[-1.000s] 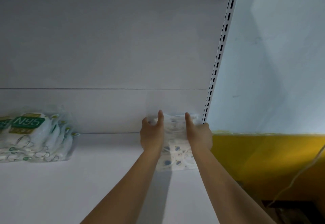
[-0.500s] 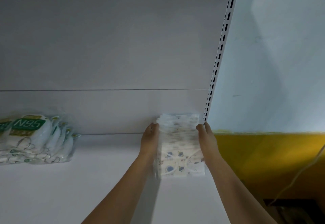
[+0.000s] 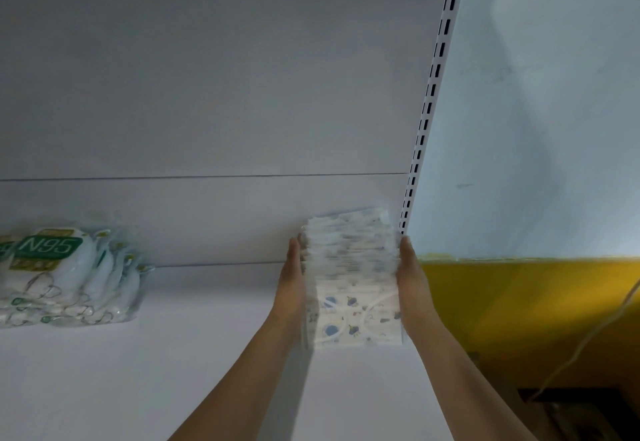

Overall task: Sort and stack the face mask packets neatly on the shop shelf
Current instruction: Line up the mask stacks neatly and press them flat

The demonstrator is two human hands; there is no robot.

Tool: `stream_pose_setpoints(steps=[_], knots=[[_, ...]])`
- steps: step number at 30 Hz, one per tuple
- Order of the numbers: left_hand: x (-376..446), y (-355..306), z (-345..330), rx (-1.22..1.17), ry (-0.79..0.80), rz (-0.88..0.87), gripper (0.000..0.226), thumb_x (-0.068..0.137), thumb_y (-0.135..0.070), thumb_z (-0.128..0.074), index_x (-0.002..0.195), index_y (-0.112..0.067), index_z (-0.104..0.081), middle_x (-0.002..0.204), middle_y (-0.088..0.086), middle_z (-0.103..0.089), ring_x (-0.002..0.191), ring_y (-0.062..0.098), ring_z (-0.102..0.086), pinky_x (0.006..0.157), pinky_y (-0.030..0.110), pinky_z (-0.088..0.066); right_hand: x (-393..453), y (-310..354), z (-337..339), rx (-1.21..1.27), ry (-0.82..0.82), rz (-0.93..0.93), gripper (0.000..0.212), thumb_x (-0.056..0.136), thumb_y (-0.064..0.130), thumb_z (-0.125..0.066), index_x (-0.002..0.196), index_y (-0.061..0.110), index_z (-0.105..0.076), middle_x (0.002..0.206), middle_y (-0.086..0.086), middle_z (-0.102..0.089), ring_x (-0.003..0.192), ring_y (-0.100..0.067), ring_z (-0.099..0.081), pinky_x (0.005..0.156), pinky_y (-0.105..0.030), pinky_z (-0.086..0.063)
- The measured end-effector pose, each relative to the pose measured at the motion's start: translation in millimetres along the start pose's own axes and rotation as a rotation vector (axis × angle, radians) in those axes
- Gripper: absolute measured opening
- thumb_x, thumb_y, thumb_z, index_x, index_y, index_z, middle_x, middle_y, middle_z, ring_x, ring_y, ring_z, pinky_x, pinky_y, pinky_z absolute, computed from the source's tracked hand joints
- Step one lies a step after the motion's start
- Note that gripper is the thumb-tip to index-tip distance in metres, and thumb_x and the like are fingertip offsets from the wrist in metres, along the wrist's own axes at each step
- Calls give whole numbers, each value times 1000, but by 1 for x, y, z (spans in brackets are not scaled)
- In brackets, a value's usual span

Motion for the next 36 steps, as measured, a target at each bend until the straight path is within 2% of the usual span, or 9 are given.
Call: stream_pose_setpoints(steps=[5,11,16,19,22,25,28,33,36], knots=[[14,-11,19,67,-154,-36,66,99,-67,-27,138,-21,-54,135,-1,-58,119,17,-55,109,38,-39,23,-2,5,185,10,-70,62,98,64,-34,147,28,-45,146,3,-51,137,-23,-46,116,-47,-32],[56,35,12,75,-60,23,101,45,-103,-48,109,-29,-73,110,4,-75,105,28,-71,102,52,-51,94,-71,15,20,-25,-59,97,54,102,-42,128,39,-56,124,5,-65,116,-23,-61,102,-50,-47],[24,4,-1,88,-12,8,73,76,-82,-48,105,-21,-77,103,3,-78,101,27,-72,101,49,-51,52,-37,4,5,-42,-94,108,62,97,-37,118,11,-66,113,-21,-68,105,-46,-63,97,-63,-47],[19,-2,-4,40,-1,32,60,95,-66,-42,109,-17,-74,106,9,-77,101,30,-72,98,48,-54,40,-13,2,17,-20,-56,74,81,83,-38,96,23,-77,102,-15,-74,99,-41,-68,94,-56,-52],[24,-5,10,151,-73,-14,77,81,-85,-34,111,-25,-72,110,2,-75,104,25,-70,103,47,-50,41,-7,14,72,-31,-46,72,85,82,-35,118,28,-70,117,-1,-71,111,-25,-65,103,-48,-47],[14,0,16,73,-92,35,60,99,-65,-32,124,-21,-64,120,1,-69,109,19,-64,103,37,-47,34,-9,15,72,36,-6,90,78,88,-34,139,25,-54,136,-2,-61,125,-24,-57,111,-50,-40],[-6,2,-2,97,13,94,57,99,-64,-29,135,-27,-53,131,-4,-55,125,18,-53,103,33,-37,23,-22,-4,30,199,-53,101,61,99,-44,140,37,-52,140,4,-58,132,-21,-52,116,-52,-33],[-15,6,2,65,25,117,60,100,-61,-30,144,-25,-46,148,-3,-46,142,19,-39,109,30,-29,16,-29,7,5,166,-74,109,63,99,-41,153,39,-27,160,8,-29,147,-18,-28,122,-48,-17],[-20,11,-3,57,108,102,61,93,-70,-34,135,-29,-52,137,-7,-53,123,16,-56,101,32,-46,2,-34,0,45,269,-141,103,66,94,-45,149,34,-39,155,4,-39,143,-19,-37,121,-47,-22]])
Point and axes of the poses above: each hand's wrist, its own x-axis towards the middle knuckle, its own z-axis out of the back of the hand, y = z × x, the point moved 9 cm from there along x, towards the middle knuckle
